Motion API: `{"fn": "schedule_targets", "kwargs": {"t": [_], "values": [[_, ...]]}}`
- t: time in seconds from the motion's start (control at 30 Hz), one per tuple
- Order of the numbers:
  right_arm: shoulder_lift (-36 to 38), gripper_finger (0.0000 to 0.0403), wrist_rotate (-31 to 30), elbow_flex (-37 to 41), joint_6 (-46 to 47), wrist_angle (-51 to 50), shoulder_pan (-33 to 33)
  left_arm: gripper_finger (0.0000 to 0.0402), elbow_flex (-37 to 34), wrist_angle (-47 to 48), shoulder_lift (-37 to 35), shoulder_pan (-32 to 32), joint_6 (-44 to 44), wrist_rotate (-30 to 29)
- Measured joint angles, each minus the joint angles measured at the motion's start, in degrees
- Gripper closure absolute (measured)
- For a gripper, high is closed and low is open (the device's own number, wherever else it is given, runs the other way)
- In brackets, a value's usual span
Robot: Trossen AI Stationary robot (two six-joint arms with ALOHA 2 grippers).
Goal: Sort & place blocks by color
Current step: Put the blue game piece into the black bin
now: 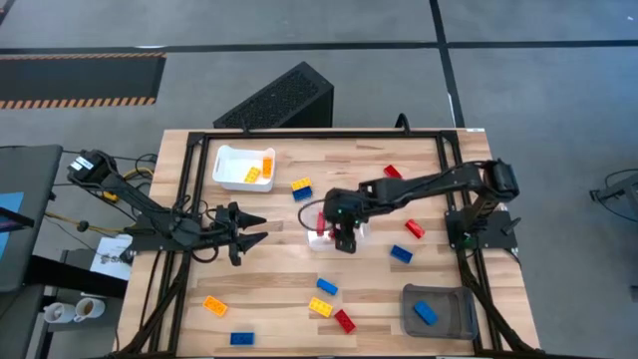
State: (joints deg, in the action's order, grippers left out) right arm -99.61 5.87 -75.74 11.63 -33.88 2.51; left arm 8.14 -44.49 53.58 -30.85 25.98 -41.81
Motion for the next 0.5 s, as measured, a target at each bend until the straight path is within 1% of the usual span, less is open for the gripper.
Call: {"fn": "schedule_targets", "kwargs": {"t": [0.1,0.13,0.23,0.3,0.43,0.5], "values": [[0.0,0.0170,-0.1,-0.4,-0.2,2.1,2.2,0.0188,0.0,0.1,0.0,0.0,-0.1,0.0],[0.0,0.0175,-1.2,-0.4,-0.5,2.3,3.1,0.0188,0.0,0.1,0.0,0.0,-0.2,0.0],[0.0,0.0202,-7.8,-0.4,-1.9,2.5,6.2,0.0188,0.0,0.2,0.0,0.0,-0.2,0.0],[0.0,0.0233,-9.5,-0.4,-2.2,2.4,8.2,0.0188,0.0,0.2,0.0,0.0,-0.2,0.7],[0.0,0.0310,-8.6,-0.4,-1.1,1.9,11.5,0.0189,0.1,-0.2,0.0,0.0,0.0,2.4],[0.0,0.0345,-8.7,-0.4,-0.7,1.7,13.0,0.0189,1.4,-0.3,0.0,-0.3,-0.5,4.2]]}}
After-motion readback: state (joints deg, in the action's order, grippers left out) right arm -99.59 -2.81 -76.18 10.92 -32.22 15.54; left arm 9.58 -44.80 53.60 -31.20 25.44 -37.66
